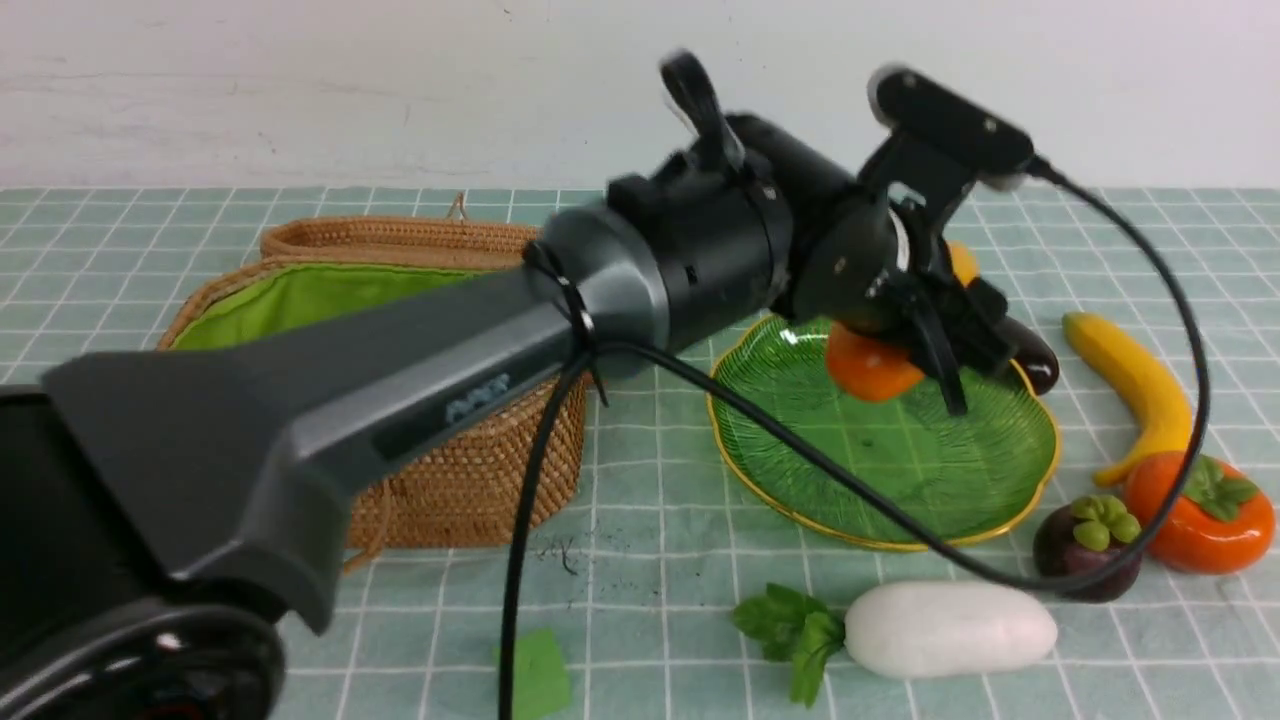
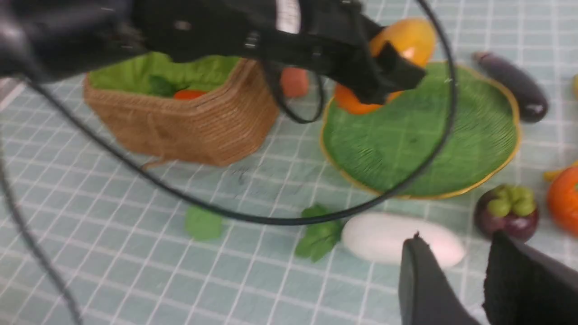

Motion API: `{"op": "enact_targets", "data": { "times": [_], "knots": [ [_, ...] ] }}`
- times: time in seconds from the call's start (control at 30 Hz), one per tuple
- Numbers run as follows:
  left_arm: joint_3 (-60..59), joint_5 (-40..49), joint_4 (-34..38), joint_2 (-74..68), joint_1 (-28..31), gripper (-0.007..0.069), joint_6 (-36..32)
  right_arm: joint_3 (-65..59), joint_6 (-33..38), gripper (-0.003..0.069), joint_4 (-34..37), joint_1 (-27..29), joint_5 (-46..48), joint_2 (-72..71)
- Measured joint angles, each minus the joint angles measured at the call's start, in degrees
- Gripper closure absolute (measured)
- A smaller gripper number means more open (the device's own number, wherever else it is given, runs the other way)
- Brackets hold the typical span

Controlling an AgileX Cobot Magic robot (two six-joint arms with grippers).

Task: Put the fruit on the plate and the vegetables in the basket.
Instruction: Grab the mango with your left arm and place it on the right plate, then take a daikon with your right arm and place it on the basket on the left.

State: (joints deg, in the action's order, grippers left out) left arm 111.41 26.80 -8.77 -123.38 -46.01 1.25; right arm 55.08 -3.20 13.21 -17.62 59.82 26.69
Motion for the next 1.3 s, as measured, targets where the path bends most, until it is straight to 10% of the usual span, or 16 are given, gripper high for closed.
{"op": "enact_targets", "data": {
  "times": [0.77,1.3],
  "knots": [
    [-0.4,-1.0,-1.3,-4.2,-0.2,0.0033,0.2,0.0,1.5,0.0433,1.2,0.0,4.1,0.0],
    [-0.4,31.0,2.1,14.0,-0.6,0.0365,6.8,0.0,2.1,0.0421,-1.6,0.0,11.1,6.7]
  ]
}}
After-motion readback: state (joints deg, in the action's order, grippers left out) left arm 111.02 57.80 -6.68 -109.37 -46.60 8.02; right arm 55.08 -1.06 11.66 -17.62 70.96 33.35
